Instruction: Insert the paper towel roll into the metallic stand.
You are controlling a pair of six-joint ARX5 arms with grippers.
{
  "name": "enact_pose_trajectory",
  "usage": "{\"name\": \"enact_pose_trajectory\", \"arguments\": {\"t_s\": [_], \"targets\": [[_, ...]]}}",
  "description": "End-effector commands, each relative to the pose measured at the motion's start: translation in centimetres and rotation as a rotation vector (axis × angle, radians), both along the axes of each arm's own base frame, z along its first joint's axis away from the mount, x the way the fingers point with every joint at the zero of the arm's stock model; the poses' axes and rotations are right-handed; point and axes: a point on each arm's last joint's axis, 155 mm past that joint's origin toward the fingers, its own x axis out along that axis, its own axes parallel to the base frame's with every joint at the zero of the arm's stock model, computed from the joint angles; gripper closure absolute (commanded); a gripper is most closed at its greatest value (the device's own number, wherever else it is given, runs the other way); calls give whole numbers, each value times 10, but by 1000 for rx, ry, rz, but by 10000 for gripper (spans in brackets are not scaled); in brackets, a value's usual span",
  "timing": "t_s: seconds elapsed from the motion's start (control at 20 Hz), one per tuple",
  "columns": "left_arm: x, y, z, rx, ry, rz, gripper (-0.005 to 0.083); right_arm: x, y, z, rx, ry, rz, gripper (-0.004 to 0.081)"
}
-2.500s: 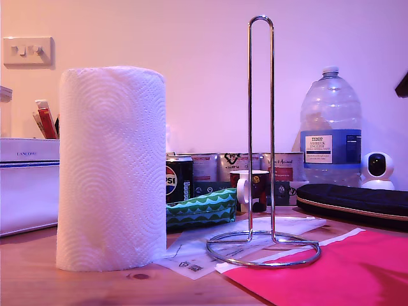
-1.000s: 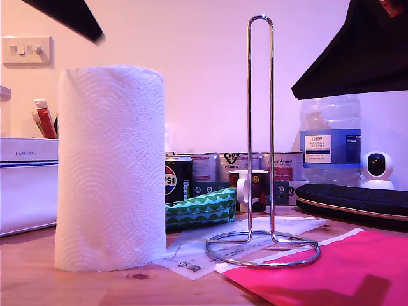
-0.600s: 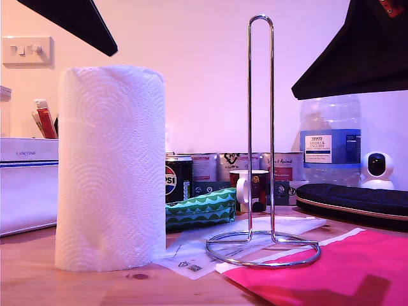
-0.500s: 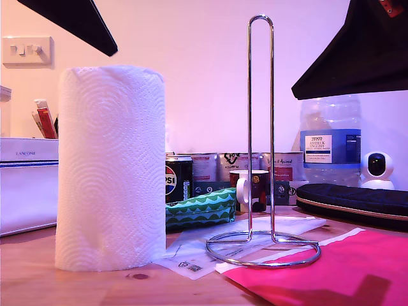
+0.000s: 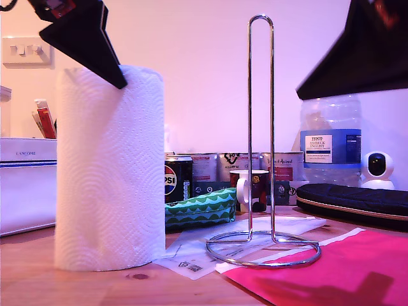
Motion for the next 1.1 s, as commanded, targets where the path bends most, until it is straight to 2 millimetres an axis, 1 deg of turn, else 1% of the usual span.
{"name": "enact_pose_trajectory", "arguments": {"t_s": [0.0, 0.1, 0.25, 0.3, 0.4, 0.45, 0.6, 0.65, 0.75, 0.85, 0.95, 1.05], "targets": [[-1, 2, -4, 14, 17, 0, 665, 3, 1, -16, -45, 11, 5, 713], [-4, 4, -6, 20, 28, 0, 719, 7, 3, -29, -95, 13, 27, 711], [-6, 5, -8, 28, 39, 1, 720, 18, 3, -48, -125, 49, 10, 704], [-5, 5, -8, 27, 39, 1, 720, 24, 3, -49, -119, 45, 1, 683], [-6, 5, -8, 24, 42, 6, 720, 35, 8, -43, -96, -2, 20, 666], [-6, 5, -8, 24, 43, 6, 720, 42, 6, -41, -86, -16, 8, 653], [-6, 5, -8, 24, 42, 6, 720, 53, -7, -57, -54, 76, -35, 640], [-6, 5, -8, 24, 42, 6, 720, 56, -10, -62, -33, 111, -42, 621], [-5, 6, -8, 24, 42, 9, 720, 61, -11, -68, -5, 144, -42, 532], [-4, 7, -8, 23, 42, 13, 720, 67, -13, -73, -4, 147, -56, 542], [-3, 6, -7, 19, 36, 13, 720, 72, -11, -79, -16, 130, -45, 547], [-2, 6, -6, 17, 32, 13, 720, 81, -8, -80, -14, 91, -39, 548]]}}
